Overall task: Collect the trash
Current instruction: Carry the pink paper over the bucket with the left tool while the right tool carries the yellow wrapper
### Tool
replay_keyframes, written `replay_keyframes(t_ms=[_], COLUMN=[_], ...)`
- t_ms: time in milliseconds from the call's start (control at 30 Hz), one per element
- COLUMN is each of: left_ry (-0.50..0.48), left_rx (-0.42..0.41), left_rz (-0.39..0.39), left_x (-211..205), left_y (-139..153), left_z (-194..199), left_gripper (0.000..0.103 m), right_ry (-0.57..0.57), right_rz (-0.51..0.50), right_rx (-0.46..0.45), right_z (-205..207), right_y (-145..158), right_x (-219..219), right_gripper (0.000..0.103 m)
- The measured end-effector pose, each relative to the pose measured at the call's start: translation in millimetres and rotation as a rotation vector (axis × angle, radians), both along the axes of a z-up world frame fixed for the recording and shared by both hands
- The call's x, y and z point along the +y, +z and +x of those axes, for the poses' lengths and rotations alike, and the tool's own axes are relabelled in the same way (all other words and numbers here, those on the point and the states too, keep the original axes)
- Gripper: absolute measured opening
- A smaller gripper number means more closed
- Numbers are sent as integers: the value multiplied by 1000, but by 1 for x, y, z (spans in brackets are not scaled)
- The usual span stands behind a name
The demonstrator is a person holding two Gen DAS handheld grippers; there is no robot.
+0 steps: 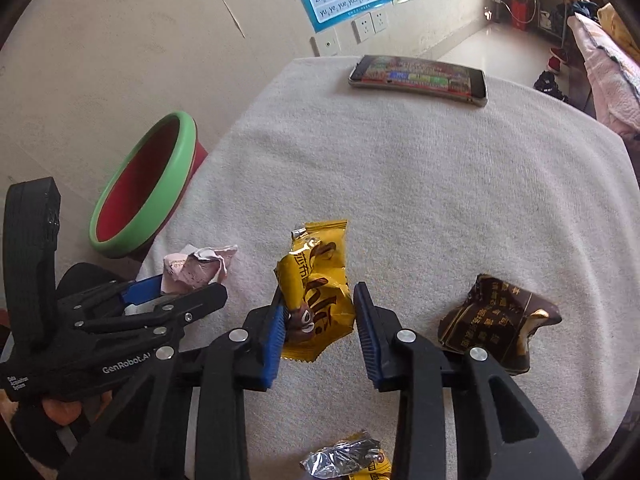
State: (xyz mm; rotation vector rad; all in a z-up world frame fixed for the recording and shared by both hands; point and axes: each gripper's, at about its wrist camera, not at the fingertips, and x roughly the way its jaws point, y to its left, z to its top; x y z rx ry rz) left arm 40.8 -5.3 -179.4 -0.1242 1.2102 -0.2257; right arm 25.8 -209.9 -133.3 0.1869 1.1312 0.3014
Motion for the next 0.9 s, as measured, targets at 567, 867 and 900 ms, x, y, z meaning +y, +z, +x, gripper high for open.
replay_keyframes(t_ms=[567, 867, 900], left_ry=[113, 207, 221], left_rx=[-115, -192, -191], left_rz=[-11, 37, 42], left_x=[43, 90, 96], left_y=[45, 73, 73], left_z=[4, 7, 7], left_gripper=[64, 64, 64], right_ry=[123, 215, 221], right_rz=[30, 42, 44], right_rx=[-114, -122, -122], right_z=[6, 8, 8], right_y=[55, 60, 61], right_x=[48, 86, 89], right_gripper=[33, 33, 33])
